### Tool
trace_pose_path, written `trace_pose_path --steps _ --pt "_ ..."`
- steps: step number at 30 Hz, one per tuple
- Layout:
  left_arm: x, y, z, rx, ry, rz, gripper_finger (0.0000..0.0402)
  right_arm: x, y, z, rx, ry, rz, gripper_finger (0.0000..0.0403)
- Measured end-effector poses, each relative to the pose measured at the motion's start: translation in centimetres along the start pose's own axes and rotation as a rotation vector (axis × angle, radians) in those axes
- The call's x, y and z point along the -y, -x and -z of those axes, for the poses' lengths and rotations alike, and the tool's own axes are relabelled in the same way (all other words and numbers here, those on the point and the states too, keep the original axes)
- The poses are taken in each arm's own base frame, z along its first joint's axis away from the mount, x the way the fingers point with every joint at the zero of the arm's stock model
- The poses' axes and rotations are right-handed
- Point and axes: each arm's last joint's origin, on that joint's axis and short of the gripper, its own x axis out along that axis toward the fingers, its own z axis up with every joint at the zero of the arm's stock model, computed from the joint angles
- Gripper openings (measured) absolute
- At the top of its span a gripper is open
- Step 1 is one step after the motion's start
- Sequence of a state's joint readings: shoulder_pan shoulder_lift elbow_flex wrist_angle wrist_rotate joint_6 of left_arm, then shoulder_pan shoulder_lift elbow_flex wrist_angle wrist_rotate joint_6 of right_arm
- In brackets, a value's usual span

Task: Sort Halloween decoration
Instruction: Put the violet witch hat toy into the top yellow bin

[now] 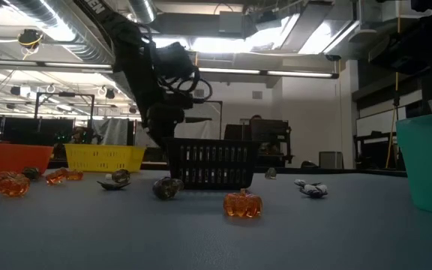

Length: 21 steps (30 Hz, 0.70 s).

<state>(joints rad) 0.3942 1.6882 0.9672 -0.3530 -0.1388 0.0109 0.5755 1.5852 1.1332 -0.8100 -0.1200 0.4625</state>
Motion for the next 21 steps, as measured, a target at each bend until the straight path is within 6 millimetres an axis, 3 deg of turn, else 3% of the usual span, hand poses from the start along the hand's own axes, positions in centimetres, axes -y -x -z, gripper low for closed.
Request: trace_pose_path --steps 11,21 --pt "-1.0 5.5 -0.1 0.073 0.016 -0.008 0.0000 0.2 0.0 -0.1 0.026 0.073 0.066 0.0166" --pt "-2.5 9.6 1.7 0.019 0.062 -0.112 0.0000 0.4 0.0 -0.2 0.057 0.157 0.152 0.0166"
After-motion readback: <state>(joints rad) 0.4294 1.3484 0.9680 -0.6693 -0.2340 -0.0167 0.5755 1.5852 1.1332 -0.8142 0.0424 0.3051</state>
